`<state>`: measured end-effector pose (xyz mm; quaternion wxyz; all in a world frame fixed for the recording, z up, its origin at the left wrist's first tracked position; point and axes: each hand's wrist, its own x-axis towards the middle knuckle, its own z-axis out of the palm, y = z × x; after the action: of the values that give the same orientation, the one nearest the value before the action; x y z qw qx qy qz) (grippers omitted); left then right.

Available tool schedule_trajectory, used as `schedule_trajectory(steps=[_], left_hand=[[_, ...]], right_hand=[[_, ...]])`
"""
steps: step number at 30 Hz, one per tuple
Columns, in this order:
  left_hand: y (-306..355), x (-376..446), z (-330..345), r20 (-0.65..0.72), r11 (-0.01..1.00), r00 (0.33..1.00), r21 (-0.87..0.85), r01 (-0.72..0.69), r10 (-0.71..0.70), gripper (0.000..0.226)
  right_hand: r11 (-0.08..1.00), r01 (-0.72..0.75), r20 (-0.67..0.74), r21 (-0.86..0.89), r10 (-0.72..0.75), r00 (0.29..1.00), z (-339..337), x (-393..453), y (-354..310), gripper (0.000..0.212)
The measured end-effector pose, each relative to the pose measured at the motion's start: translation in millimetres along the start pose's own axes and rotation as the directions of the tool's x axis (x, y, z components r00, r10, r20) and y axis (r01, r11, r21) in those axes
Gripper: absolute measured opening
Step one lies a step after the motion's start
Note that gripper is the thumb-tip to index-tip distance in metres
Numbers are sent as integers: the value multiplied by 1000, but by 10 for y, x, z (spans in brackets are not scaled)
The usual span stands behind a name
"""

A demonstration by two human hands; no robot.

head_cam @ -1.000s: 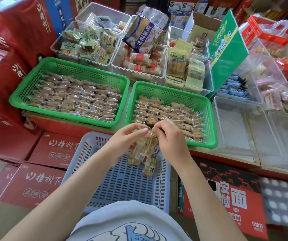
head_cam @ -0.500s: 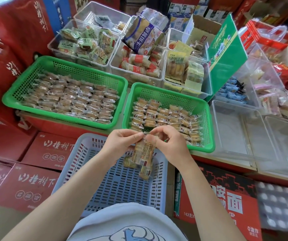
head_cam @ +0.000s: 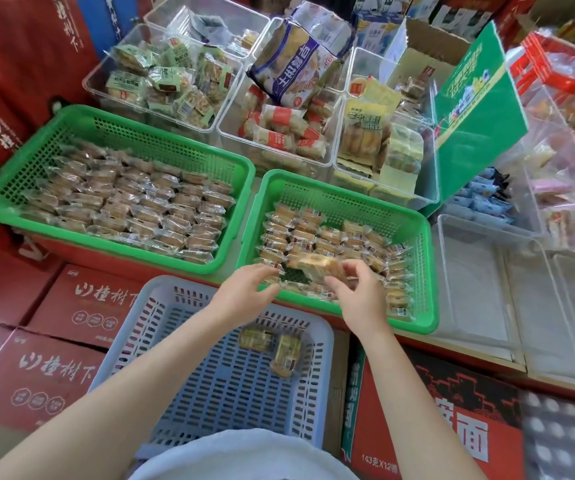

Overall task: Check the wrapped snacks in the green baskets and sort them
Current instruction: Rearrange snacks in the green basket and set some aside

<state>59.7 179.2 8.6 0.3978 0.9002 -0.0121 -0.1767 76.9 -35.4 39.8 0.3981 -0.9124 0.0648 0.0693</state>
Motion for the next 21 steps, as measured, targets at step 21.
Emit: schedule_trajectory(steps=[21], left_hand=[[-357, 670, 388, 138, 757, 980, 623, -199, 144, 71]], right_hand=[[808, 380, 409, -451, -191, 892, 703, 816, 373, 22]])
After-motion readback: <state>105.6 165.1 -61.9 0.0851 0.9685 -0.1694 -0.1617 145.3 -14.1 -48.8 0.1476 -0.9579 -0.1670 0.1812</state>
